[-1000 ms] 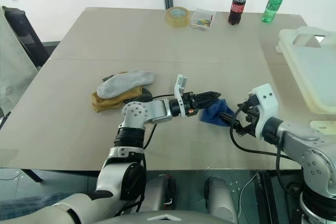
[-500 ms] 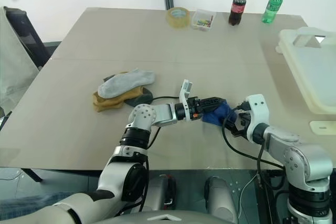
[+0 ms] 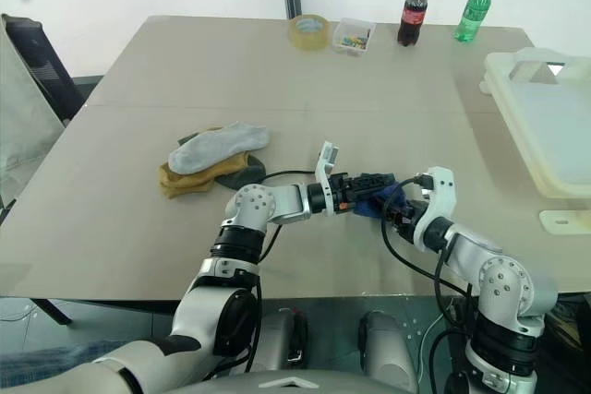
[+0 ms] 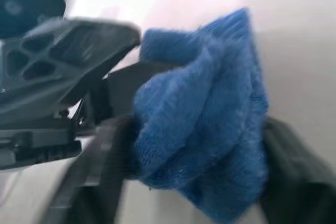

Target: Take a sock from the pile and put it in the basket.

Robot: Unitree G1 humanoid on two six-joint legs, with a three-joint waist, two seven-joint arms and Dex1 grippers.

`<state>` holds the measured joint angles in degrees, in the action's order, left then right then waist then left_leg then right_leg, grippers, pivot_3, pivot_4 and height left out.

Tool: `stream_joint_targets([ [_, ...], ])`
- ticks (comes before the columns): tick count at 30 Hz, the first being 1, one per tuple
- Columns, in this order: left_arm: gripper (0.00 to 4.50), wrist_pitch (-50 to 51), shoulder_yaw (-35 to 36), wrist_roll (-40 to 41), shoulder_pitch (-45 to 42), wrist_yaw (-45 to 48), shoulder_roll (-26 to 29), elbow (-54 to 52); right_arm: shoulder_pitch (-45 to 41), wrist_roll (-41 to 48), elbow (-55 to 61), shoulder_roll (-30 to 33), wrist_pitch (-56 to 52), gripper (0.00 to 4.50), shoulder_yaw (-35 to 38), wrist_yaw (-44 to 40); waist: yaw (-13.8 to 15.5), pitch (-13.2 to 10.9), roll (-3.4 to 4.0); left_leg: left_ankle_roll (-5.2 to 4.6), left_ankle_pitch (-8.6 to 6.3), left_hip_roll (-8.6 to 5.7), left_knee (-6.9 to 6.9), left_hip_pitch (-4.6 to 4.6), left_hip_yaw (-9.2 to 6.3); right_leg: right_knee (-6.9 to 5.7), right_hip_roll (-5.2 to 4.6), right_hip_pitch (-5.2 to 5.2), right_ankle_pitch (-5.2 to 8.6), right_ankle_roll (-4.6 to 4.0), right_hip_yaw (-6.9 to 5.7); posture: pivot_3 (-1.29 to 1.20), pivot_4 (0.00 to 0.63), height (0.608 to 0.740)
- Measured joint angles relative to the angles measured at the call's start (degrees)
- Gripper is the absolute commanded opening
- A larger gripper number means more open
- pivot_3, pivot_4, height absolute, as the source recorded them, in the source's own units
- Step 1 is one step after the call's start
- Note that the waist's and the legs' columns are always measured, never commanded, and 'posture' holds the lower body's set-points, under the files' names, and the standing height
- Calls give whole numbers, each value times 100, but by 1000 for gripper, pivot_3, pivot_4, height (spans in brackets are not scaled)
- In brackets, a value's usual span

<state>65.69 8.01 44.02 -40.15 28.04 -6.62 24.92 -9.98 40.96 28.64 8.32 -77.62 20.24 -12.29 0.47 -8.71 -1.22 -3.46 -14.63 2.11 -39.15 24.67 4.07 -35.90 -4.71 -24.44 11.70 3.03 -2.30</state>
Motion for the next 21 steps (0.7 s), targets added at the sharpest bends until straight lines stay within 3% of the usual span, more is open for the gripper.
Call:
stream_joint_targets([
  [1, 2680, -1, -10, -7, 8, 9, 3, -18, 5, 2, -2, -3, -14, 1603, -16, 0, 0, 0, 0, 0, 0, 0, 0, 0, 0, 0, 0, 0, 0, 0, 0, 0, 150, 740],
  [3, 2680, -5, -24, -31, 42, 49, 17, -67, 8, 12, -26, -13, -50, 581, -37, 0, -5, 0, 0, 0, 0, 0, 0, 0, 0, 0, 0, -1, 0, 0, 0, 0, 150, 740],
  [5, 2680, -17, -30, -63, 45, 64, 30, -84, 4, 32, -41, -54, -52, 59, -11, 6, -15, 1, 1, 0, 0, 0, 0, -1, 0, -1, 2, -1, 0, 0, 0, 0, 150, 740],
  [10, 2680, -141, -222, -218, 101, 194, 132, -212, -26, 147, -184, -120, -45, 59, 107, 27, -56, 2, 3, 0, 0, 0, 0, -1, 0, -2, 2, 0, 0, 0, 0, 0, 150, 740],
  [14, 2680, -1077, -1199, -873, 451, 695, 624, -925, -59, 222, -279, -66, 55, 59, 196, 41, -92, 7, 13, 1, 0, 1, 1, -1, 2, -2, 0, -1, -1, -3, 3, 0, 150, 740],
  [18, 2680, -3708, -2514, -2469, 1225, 1356, 1771, -1595, -90, 184, -396, 136, 361, 59, 268, 73, -111, 21, 51, 2, 0, 4, 8, -3, 13, -2, -6, -9, -5, -12, 11, 0, 150, 740],
  [21, 2680, -5870, -2836, -3267, 1772, 1637, 2016, -1601, -102, 139, -510, 315, 538, 59, 324, 103, -79, 19, 59, 1, 0, 4, 11, 8, 18, 1, -26, -21, -6, -14, 13, 0, 150, 740],
])
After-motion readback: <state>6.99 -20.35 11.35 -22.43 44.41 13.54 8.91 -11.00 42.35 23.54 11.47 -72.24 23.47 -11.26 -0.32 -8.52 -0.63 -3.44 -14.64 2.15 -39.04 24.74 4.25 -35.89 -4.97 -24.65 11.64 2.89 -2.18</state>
